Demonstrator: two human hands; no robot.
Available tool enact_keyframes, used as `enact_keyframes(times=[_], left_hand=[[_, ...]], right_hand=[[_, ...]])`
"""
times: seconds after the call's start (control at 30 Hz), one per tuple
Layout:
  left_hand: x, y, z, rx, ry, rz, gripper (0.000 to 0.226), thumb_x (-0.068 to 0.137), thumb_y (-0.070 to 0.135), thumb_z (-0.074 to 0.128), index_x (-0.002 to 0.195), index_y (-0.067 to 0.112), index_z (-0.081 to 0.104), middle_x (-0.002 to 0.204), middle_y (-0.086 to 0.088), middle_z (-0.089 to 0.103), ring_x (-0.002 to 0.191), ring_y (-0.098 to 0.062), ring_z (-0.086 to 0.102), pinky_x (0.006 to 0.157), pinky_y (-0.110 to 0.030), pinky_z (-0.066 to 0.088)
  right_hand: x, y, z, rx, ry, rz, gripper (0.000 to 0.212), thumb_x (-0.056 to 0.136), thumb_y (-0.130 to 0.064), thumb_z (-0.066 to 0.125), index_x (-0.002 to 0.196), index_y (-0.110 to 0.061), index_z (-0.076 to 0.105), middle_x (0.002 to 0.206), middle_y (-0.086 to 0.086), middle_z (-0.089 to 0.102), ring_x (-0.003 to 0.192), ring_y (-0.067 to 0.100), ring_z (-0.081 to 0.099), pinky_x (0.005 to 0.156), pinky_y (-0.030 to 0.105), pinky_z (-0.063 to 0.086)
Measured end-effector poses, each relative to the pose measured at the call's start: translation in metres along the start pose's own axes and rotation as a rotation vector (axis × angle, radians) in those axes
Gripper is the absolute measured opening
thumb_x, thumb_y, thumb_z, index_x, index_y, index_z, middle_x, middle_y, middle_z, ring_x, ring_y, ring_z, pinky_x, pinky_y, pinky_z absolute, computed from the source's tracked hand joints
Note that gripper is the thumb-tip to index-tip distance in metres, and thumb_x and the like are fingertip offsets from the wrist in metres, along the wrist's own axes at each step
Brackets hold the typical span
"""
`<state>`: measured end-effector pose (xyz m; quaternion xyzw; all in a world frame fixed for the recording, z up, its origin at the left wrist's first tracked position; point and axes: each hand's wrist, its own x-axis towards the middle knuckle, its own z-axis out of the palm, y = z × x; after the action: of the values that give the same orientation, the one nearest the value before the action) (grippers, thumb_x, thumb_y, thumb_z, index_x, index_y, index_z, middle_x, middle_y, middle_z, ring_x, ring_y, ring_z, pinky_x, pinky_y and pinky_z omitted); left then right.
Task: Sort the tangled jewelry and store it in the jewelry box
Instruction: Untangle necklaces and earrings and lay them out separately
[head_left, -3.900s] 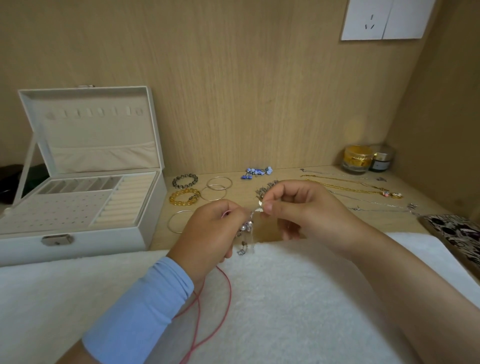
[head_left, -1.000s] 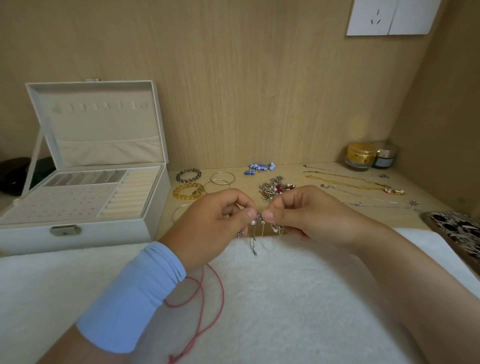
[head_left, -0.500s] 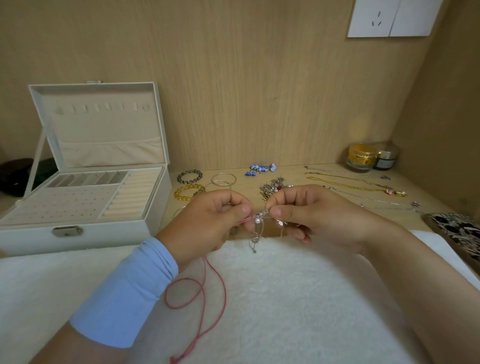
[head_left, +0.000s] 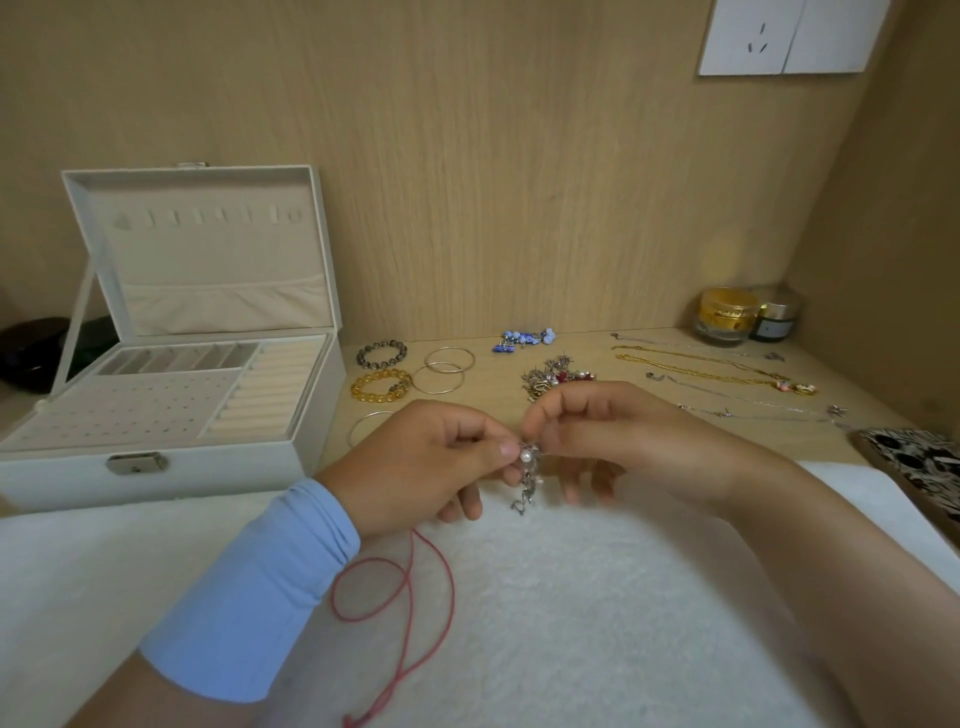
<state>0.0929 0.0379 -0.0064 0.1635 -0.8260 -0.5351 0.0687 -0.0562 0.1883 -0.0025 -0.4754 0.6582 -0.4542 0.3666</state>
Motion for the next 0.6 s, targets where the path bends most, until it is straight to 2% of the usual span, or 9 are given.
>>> enact_keyframes(times=[0.07, 0.13, 0.27, 0.4, 0.5, 0.6], left_hand=[[-0.0001, 0.0001, 0.0014, 0.014, -0.015, 0.008, 0.019, 0.099, 0.019, 0.056, 0.088, 0.015, 0.072, 0.083, 0.002, 0.074, 0.053, -0.011, 0.058, 0.046, -0.019, 0.043], [-0.0004, -0.0001, 0.0015, 0.045, -0.023, 0.005, 0.024, 0.1, 0.021, 0.054, 0.084, 0.016, 0.071, 0.081, 0.004, 0.074, 0.055, -0.01, 0.058, 0.046, -0.02, 0.041], [0.0005, -0.0021, 0.0019, 0.047, -0.049, -0.033, 0.029, 0.102, 0.025, 0.05, 0.08, 0.019, 0.068, 0.074, 0.007, 0.069, 0.058, -0.007, 0.053, 0.048, -0.022, 0.039], [0.001, -0.0004, 0.0053, -0.064, -0.056, -0.045, 0.033, 0.104, 0.026, 0.045, 0.079, 0.018, 0.065, 0.077, 0.009, 0.07, 0.062, -0.006, 0.058, 0.051, -0.019, 0.043], [0.0014, -0.0009, 0.006, -0.114, -0.042, -0.036, 0.024, 0.103, 0.023, 0.048, 0.088, 0.015, 0.064, 0.082, 0.004, 0.073, 0.062, -0.008, 0.06, 0.054, -0.019, 0.046], [0.0026, -0.0034, 0.0063, -0.169, -0.012, 0.033, 0.005, 0.1, 0.01, 0.053, 0.1, 0.015, 0.055, 0.078, -0.001, 0.072, 0.057, -0.012, 0.057, 0.049, -0.02, 0.044]], right_hand=[[0.0, -0.0012, 0.0027, -0.005, -0.035, -0.01, 0.027, 0.086, -0.017, 0.072, 0.112, -0.012, 0.068, 0.09, 0.008, 0.074, 0.063, 0.018, 0.062, 0.053, 0.029, 0.045], [0.0002, -0.0005, 0.0022, -0.029, -0.028, -0.026, 0.021, 0.088, -0.011, 0.075, 0.109, -0.011, 0.073, 0.09, 0.008, 0.076, 0.061, 0.018, 0.058, 0.055, 0.03, 0.045], [0.0011, 0.0018, -0.0021, -0.045, 0.039, -0.03, 0.011, 0.085, -0.011, 0.076, 0.095, -0.012, 0.079, 0.084, 0.014, 0.075, 0.058, 0.017, 0.054, 0.056, 0.031, 0.044], [-0.0007, -0.0016, -0.0015, -0.027, 0.009, -0.036, 0.013, 0.089, -0.012, 0.071, 0.1, -0.006, 0.075, 0.09, 0.01, 0.077, 0.057, 0.015, 0.054, 0.055, 0.028, 0.044], [-0.0017, -0.0033, -0.0023, -0.004, 0.013, -0.035, 0.012, 0.092, -0.011, 0.067, 0.1, -0.007, 0.075, 0.087, 0.007, 0.076, 0.056, 0.015, 0.053, 0.053, 0.026, 0.044], [-0.0028, -0.0039, -0.0044, 0.009, 0.032, -0.054, 0.012, 0.094, -0.012, 0.064, 0.097, -0.01, 0.075, 0.084, 0.007, 0.073, 0.056, 0.015, 0.053, 0.052, 0.023, 0.044]])
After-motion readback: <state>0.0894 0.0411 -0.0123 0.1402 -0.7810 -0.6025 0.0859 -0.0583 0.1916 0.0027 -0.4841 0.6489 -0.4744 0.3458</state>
